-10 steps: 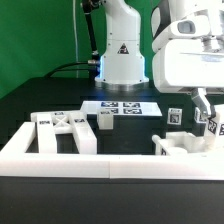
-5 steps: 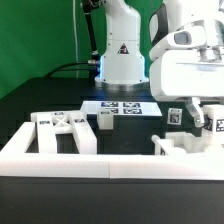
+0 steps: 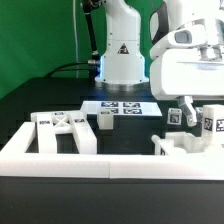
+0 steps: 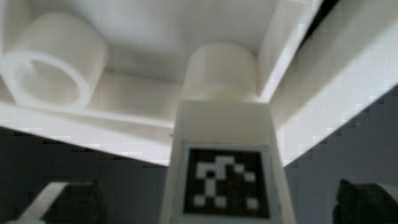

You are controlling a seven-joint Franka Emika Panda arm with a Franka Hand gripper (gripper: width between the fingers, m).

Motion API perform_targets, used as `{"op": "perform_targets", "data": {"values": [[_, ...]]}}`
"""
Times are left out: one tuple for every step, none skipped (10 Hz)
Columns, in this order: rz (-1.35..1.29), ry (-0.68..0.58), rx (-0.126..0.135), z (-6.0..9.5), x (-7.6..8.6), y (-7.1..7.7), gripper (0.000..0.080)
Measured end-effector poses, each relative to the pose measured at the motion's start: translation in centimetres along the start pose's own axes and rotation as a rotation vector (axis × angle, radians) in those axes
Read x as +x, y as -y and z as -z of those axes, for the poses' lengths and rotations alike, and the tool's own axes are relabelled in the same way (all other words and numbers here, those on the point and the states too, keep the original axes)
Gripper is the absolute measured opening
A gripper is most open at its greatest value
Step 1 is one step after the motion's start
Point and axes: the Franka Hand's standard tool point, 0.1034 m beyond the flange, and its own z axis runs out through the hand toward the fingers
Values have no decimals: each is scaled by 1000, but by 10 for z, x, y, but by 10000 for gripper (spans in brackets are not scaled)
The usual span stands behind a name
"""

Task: Assemble chair

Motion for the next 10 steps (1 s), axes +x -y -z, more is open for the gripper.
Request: {"op": "perform_targets", "data": {"values": [[0, 1, 0, 4, 3, -1, 648], [1, 2, 0, 10, 8, -2, 648], [2, 7, 0, 14, 11, -4, 648], [2, 15, 1, 18, 14, -6, 648], [3, 29, 6, 17, 13, -4, 648], [3, 30, 6, 17, 12, -4, 648], [3, 36, 8, 16, 12, -4, 648], [2, 136, 36, 12, 6, 0, 648], [2, 187, 52, 11, 11, 1, 648], [1, 254, 71, 10, 11, 3, 648]]}}
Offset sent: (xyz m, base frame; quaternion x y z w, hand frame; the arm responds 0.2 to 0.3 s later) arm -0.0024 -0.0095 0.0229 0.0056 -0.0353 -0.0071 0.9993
